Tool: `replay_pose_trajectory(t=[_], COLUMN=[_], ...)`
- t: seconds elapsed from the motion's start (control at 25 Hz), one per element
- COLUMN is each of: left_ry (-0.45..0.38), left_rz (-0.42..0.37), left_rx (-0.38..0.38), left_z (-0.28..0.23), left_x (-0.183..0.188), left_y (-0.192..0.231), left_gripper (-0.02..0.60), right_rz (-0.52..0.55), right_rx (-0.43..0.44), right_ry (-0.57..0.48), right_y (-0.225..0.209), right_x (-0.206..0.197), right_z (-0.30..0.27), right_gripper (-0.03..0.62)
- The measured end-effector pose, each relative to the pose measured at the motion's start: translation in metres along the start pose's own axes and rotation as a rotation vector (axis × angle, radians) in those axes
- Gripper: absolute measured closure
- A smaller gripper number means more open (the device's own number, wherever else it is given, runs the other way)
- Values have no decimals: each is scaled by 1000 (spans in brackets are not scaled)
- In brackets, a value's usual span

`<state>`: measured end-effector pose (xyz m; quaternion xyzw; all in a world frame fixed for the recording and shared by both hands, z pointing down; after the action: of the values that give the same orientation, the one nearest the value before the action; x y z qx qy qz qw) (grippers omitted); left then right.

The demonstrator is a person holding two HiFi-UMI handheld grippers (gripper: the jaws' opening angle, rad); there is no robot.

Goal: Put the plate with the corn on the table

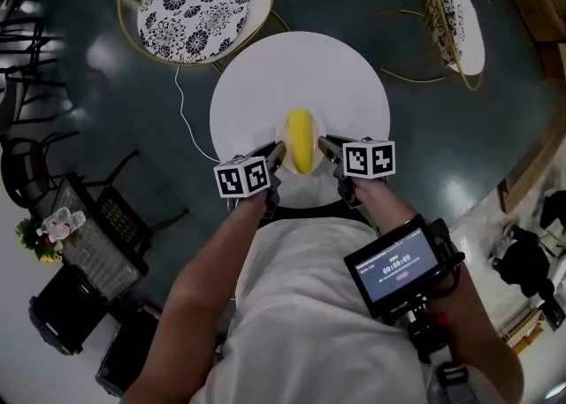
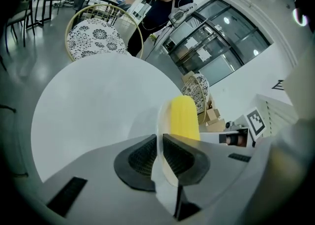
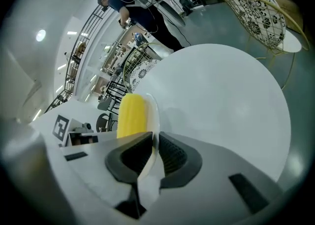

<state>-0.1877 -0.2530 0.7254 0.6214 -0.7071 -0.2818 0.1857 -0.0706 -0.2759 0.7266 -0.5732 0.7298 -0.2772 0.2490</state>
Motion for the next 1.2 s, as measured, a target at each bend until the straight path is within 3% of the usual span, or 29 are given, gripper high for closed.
replay_pose_trajectory(t=[0.6, 1.2], left_ry=[8, 16], left_rz=[-31, -70], left_rx=[42, 100], left_z=[-26, -31], left_x=[46, 67], left_y=[16, 13], left_gripper=[538, 538], right_rz=[-34, -22], right_rx=[-62, -94], right_ry=[-61, -74], right_y=[-22, -25], right_x=[46, 64], right_z=[-14, -12], right_gripper=[546, 546])
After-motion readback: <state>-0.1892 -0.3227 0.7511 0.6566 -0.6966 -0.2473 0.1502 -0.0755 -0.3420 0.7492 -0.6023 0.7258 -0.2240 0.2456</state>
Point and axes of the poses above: the fingertips, and each gripper's own axes: z backward along the fingers, y to its left, x out of its top, the point moved 1 cm from there along z, backward along the fingers, and after that the axes turned 15 degrees about y, right-handed, at the moved point
